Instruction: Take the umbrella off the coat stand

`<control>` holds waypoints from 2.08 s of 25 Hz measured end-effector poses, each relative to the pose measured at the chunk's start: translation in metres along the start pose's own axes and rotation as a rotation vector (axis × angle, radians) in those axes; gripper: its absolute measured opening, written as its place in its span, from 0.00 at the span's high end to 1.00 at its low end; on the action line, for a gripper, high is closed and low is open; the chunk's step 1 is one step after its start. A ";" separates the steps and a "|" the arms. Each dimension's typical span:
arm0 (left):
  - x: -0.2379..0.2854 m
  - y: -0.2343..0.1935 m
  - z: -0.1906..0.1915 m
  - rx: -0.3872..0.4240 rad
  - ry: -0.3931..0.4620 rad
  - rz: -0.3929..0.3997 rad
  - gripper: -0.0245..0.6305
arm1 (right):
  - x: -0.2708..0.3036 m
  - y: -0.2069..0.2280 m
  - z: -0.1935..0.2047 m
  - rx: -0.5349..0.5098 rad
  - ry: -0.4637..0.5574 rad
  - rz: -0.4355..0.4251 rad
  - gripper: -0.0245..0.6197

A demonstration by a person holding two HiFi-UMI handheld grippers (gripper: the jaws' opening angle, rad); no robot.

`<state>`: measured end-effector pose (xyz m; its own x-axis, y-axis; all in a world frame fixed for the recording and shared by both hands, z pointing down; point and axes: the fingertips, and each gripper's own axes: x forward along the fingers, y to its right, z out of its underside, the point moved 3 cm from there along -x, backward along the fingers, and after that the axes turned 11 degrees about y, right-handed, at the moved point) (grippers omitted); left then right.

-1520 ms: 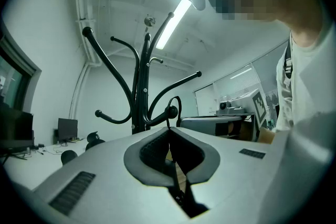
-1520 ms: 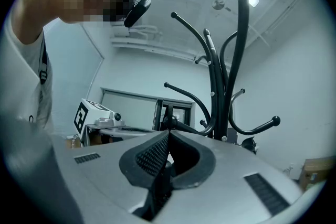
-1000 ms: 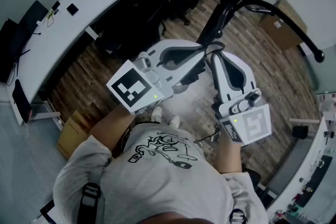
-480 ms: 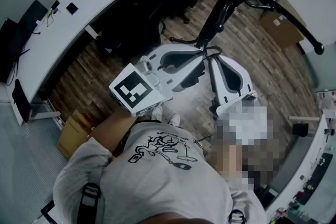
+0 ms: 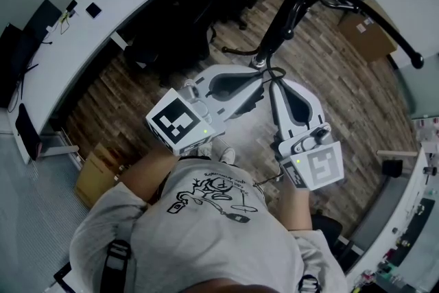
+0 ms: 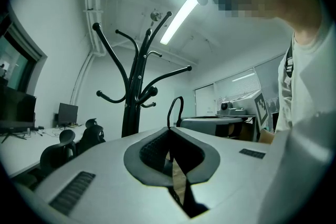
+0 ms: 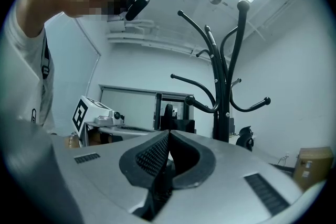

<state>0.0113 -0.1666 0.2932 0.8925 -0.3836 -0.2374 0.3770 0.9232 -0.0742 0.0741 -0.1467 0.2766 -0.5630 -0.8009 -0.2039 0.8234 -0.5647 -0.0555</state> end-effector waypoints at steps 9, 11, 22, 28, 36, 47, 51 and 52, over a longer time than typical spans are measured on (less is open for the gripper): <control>-0.007 0.004 0.013 -0.022 -0.007 -0.033 0.93 | -0.008 -0.004 0.013 0.012 -0.024 0.013 0.94; -0.007 0.004 0.016 -0.031 -0.010 -0.038 0.93 | -0.009 -0.003 0.014 0.016 -0.025 0.015 0.94; -0.013 0.013 0.028 -0.058 -0.016 -0.058 0.93 | -0.023 -0.007 0.024 0.031 -0.046 0.028 0.94; -0.013 0.017 0.033 -0.068 -0.031 -0.054 0.93 | -0.027 -0.009 0.027 0.042 -0.055 0.026 0.94; -0.015 0.026 0.051 -0.058 -0.057 -0.026 0.92 | -0.038 -0.004 0.036 0.068 -0.067 0.052 0.94; -0.030 0.022 0.061 -0.082 -0.066 -0.099 0.92 | -0.059 0.011 0.051 0.065 -0.102 0.103 0.94; -0.036 0.015 0.063 -0.072 -0.060 -0.133 0.92 | -0.066 0.015 0.051 0.050 -0.103 0.119 0.94; -0.038 0.014 0.062 -0.069 -0.059 -0.140 0.92 | -0.068 0.016 0.051 0.048 -0.103 0.122 0.94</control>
<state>-0.0017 -0.1401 0.3616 0.8464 -0.5071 -0.1627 0.4822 0.8594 -0.1698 0.1218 -0.1113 0.3391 -0.4654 -0.8789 -0.1045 0.8832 -0.4689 0.0106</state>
